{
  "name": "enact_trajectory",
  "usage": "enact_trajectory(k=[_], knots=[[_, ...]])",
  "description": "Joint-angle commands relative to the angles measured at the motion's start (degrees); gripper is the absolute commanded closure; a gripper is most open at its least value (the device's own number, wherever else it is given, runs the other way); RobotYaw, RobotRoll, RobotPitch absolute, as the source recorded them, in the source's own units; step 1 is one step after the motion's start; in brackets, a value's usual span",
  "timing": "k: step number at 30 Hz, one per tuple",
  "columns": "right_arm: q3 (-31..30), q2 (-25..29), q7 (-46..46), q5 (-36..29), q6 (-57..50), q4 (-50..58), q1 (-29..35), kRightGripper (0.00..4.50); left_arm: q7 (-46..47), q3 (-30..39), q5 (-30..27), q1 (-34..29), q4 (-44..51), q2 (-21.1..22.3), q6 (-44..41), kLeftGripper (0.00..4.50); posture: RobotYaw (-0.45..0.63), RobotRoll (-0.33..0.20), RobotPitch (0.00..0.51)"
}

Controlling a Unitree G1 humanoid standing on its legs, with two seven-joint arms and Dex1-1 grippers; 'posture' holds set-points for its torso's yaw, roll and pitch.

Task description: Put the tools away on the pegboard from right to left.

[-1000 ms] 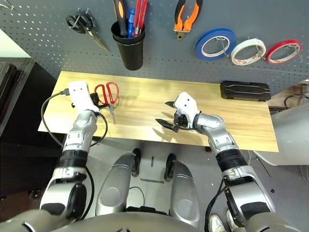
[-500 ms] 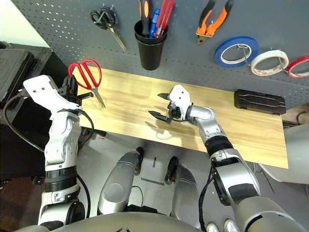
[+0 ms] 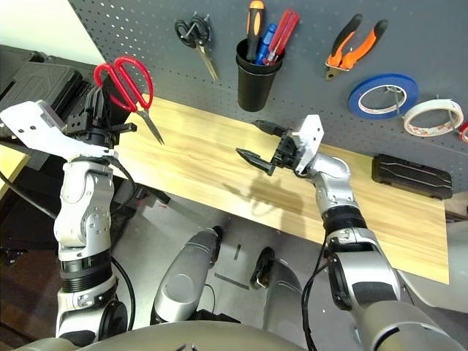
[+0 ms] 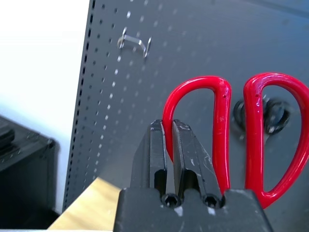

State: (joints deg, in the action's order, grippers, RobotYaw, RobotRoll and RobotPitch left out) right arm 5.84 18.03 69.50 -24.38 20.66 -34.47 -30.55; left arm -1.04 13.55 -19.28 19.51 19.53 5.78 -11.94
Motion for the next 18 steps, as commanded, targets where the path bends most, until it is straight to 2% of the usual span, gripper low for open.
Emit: enact_trajectory(k=[1, 8, 18], knots=[[1.5, 0.7, 0.7, -2.9, -2.0, 5.2, 2.9, 0.0, -1.4, 0.0, -1.4, 1.5, -1.4, 1.0, -0.9, 4.46, 0.41, 0.0, 0.176], [3.4, 0.5, -2.2, -5.8, -4.7, 12.4, 6.0, 0.0, -4.1, -0.5, -2.8, 4.9, -4.9, 2.5, -1.9, 4.46, 0.37, 0.0, 0.164], [5.2, 0.7, -5.9, -7.1, -5.2, 15.7, 8.0, 0.0, -8.0, -1.5, -4.1, 9.0, -9.5, 3.9, -3.1, 4.46, 0.33, 0.0, 0.155]])
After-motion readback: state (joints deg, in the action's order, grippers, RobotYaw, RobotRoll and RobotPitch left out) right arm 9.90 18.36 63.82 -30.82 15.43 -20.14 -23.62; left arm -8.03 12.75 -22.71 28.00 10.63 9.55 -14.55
